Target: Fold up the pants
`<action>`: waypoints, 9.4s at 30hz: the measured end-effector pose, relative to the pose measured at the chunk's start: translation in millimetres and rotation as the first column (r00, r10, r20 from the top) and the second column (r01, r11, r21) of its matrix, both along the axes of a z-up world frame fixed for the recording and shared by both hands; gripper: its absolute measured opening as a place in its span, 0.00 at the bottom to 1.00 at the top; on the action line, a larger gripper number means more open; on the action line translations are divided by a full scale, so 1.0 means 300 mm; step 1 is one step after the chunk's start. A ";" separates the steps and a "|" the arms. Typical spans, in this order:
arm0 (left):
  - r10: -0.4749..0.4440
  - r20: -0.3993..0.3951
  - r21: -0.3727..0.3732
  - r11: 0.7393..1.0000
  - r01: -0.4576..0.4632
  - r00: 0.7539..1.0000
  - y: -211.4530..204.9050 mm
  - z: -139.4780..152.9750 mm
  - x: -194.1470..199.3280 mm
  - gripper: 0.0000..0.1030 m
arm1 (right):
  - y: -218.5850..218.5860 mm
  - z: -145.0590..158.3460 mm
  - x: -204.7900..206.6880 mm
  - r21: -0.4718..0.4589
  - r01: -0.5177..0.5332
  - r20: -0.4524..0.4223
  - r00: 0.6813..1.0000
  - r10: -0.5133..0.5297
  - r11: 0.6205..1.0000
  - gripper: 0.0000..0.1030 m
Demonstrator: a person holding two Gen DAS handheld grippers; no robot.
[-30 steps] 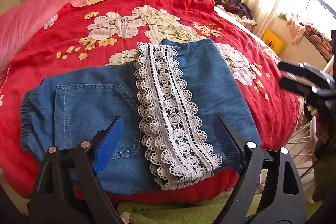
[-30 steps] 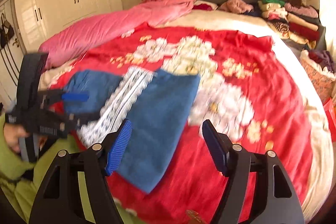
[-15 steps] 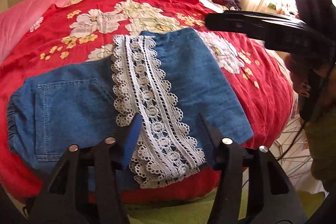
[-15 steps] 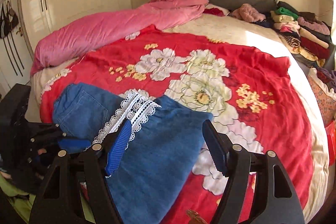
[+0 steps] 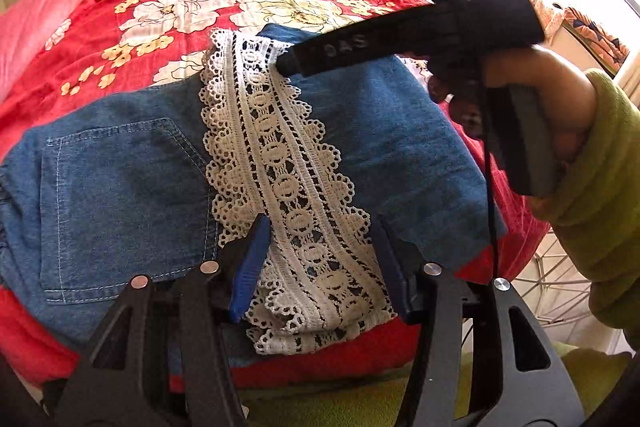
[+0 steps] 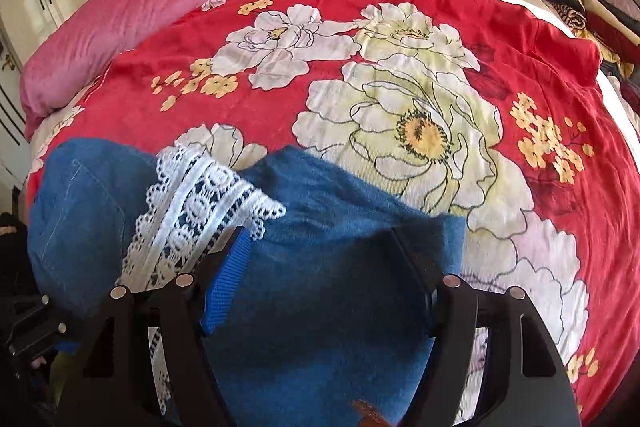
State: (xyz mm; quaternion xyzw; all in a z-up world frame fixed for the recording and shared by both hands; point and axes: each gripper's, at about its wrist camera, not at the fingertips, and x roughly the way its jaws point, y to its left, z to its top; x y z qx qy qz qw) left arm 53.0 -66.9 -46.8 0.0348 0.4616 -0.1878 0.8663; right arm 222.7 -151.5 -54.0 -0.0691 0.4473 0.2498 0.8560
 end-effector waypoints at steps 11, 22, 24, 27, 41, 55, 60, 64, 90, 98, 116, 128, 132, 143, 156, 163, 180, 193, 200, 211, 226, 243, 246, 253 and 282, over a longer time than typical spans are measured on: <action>-0.002 -0.004 -0.035 0.999 0.002 1.000 0.009 0.018 -0.004 0.56 | -0.040 0.118 -0.021 0.070 0.028 0.065 0.997 -0.033 0.997 0.81; 0.051 0.050 -0.040 0.998 -0.049 0.997 0.046 0.094 -0.017 0.79 | -0.148 0.352 -0.143 0.156 0.027 0.229 0.972 -0.063 0.987 0.95; 0.062 0.065 -0.039 0.997 -0.060 0.996 0.055 0.112 -0.019 0.86 | -0.165 0.385 -0.163 0.162 0.025 0.249 0.966 -0.065 0.987 0.95; 0.081 0.087 -0.030 0.996 -0.078 0.993 0.070 0.138 -0.020 0.90 | -0.185 0.427 -0.185 0.173 0.034 0.275 0.958 -0.082 0.984 0.95; 0.190 0.162 -0.011 0.982 -0.191 0.968 0.174 0.236 -0.080 0.91 | -0.163 0.542 -0.279 0.217 -0.028 0.351 0.935 -0.051 0.976 0.95; 0.309 0.182 -0.072 0.951 -0.301 0.933 0.347 0.290 -0.120 0.91 | -0.024 0.572 -0.304 0.204 -0.095 0.354 0.935 0.017 0.975 0.96; 0.344 0.186 -0.096 0.939 -0.332 0.920 0.408 0.299 -0.128 0.91 | 0.022 0.570 -0.299 0.182 -0.104 0.350 0.936 0.035 0.978 0.96; 0.388 0.185 -0.084 0.922 -0.379 0.903 0.468 0.299 -0.128 0.91 | 0.072 0.568 -0.299 0.155 -0.120 0.348 0.935 0.060 0.981 0.96; 0.430 -0.066 -0.208 0.877 -0.434 0.900 0.692 0.047 -0.037 0.55 | 0.533 0.319 -0.162 -0.027 -0.343 0.131 0.930 0.344 0.939 0.96; 0.397 -0.098 -0.199 0.891 -0.408 0.913 0.658 -0.002 -0.013 0.42 | 0.732 0.165 -0.150 -0.105 -0.446 0.015 0.893 0.450 0.889 0.96; 0.386 -0.115 -0.243 0.883 -0.402 0.915 0.678 0.003 -0.004 0.56 | 0.749 0.085 -0.148 0.131 -0.588 -0.059 0.799 0.598 0.798 0.31; 0.212 -0.081 -0.404 0.887 -0.226 0.974 0.489 0.073 -0.011 0.90 | 0.249 0.272 -0.143 0.447 -0.504 0.119 0.852 0.509 0.739 0.28; 0.135 -0.107 -0.482 0.860 -0.170 0.985 0.374 0.071 0.040 0.90 | 0.130 0.289 -0.139 0.471 -0.471 0.141 0.875 0.463 0.746 0.28; -0.102 -0.055 -0.399 0.914 0.072 0.993 0.004 0.077 0.052 0.88 | -0.264 0.249 -0.204 0.439 -0.200 0.116 0.979 0.165 0.876 0.82; -0.110 -0.034 -0.265 0.959 0.097 0.993 -0.042 0.031 0.012 0.89 | -0.182 0.091 -0.229 0.344 -0.128 -0.060 0.986 0.158 0.930 0.37; -0.127 -0.012 -0.244 0.962 0.120 0.992 -0.045 0.040 -0.019 0.89 | -0.237 0.083 -0.233 0.227 -0.081 -0.039 0.995 0.092 0.970 0.37; 0.020 0.045 -0.051 0.999 -0.018 0.999 0.051 0.058 -0.026 0.34 | -0.058 0.196 -0.158 0.066 -0.240 0.032 0.971 0.239 0.968 0.53; 0.006 0.031 -0.021 1.000 -0.006 0.999 0.047 0.026 -0.031 0.34 | 0.106 0.101 -0.103 -0.157 -0.261 0.051 0.961 0.272 0.953 0.05; 0.008 0.028 -0.031 0.999 -0.007 1.000 0.055 0.025 -0.029 0.35 | 0.104 0.026 -0.070 -0.170 -0.201 0.048 0.976 0.212 0.965 0.07; 0.010 0.028 -0.025 1.000 -0.009 1.000 0.050 0.029 -0.037 0.37 | -0.088 0.214 -0.194 0.033 -0.076 0.176 0.982 0.069 0.997 0.58; 0.089 0.114 -0.079 0.994 -0.080 0.989 0.139 0.157 -0.056 0.69 | -0.337 0.206 -0.384 0.115 0.040 0.167 0.984 -0.059 0.993 0.71; 0.182 -0.053 -0.106 0.977 -0.187 0.982 0.185 0.019 0.167 0.75 | -0.353 0.012 -0.297 0.241 0.087 -0.087 0.994 -0.067 0.967 0.54; 0.178 -0.053 -0.113 0.977 -0.183 0.983 0.177 0.011 0.182 0.73 | -0.341 0.001 -0.288 0.256 0.078 -0.099 0.994 -0.054 0.964 0.50; 0.136 -0.044 -0.117 0.983 -0.141 0.990 0.134 0.011 0.203 0.57 | -0.297 -0.025 -0.253 0.265 0.047 -0.117 0.993 -0.016 0.963 0.48; 0.140 0.111 -0.120 0.985 -0.127 0.984 0.130 0.225 0.326 0.19 | -0.169 0.212 -0.127 0.232 -0.053 0.141 0.990 0.020 0.971 0.14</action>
